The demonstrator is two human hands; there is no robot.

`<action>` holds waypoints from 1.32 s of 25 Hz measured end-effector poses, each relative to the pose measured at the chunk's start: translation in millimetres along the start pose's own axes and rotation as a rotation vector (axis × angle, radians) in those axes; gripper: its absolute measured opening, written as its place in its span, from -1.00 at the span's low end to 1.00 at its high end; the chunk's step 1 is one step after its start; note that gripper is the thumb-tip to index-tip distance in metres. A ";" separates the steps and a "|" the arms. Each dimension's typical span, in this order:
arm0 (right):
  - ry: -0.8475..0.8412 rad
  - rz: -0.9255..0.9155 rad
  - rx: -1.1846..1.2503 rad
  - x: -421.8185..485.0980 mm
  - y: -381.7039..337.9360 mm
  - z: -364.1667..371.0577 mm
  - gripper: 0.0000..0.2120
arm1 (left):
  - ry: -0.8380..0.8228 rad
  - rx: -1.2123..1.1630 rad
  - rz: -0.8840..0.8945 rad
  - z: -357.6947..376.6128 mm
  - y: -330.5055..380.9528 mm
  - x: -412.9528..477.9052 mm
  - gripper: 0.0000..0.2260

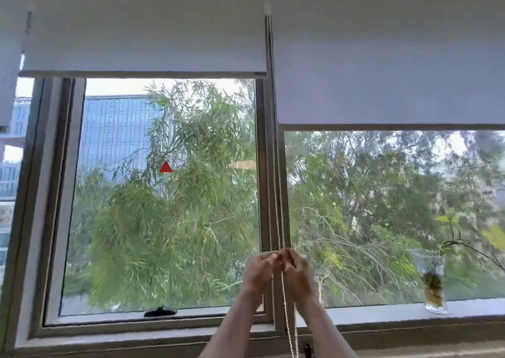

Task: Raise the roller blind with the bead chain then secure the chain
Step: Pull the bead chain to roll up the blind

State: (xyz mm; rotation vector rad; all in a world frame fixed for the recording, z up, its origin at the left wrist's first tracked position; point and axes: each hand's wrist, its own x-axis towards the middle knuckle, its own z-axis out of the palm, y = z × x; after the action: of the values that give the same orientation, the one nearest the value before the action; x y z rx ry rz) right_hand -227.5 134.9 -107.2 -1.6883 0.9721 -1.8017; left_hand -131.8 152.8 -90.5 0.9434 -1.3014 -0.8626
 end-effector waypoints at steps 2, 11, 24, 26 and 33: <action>-0.025 0.011 0.024 -10.8 10.5 2.2 -0.75 | 0.072 -0.061 0.013 5.9 21.9 10.0 -0.80; -0.135 0.048 -0.071 -47.0 43.3 1.6 -0.73 | 0.169 -0.101 0.066 17.1 68.5 40.0 -0.80; -0.312 0.390 -0.154 -77.4 64.9 -17.5 -0.75 | 0.241 -0.068 0.035 23.1 35.7 27.6 -0.82; -0.296 0.426 -0.168 -66.1 59.1 -21.6 -0.74 | 0.238 -0.050 0.021 20.3 22.7 25.9 -0.83; -0.099 0.317 0.022 0.0 1.9 -17.5 -0.71 | 0.205 0.042 0.039 13.2 -21.5 12.8 -0.68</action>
State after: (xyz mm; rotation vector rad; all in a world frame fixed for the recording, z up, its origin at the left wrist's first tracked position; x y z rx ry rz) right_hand -245.0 136.7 -108.4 -1.4971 1.1022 -1.5031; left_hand -143.8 131.7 -105.1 1.0093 -1.1605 -0.6917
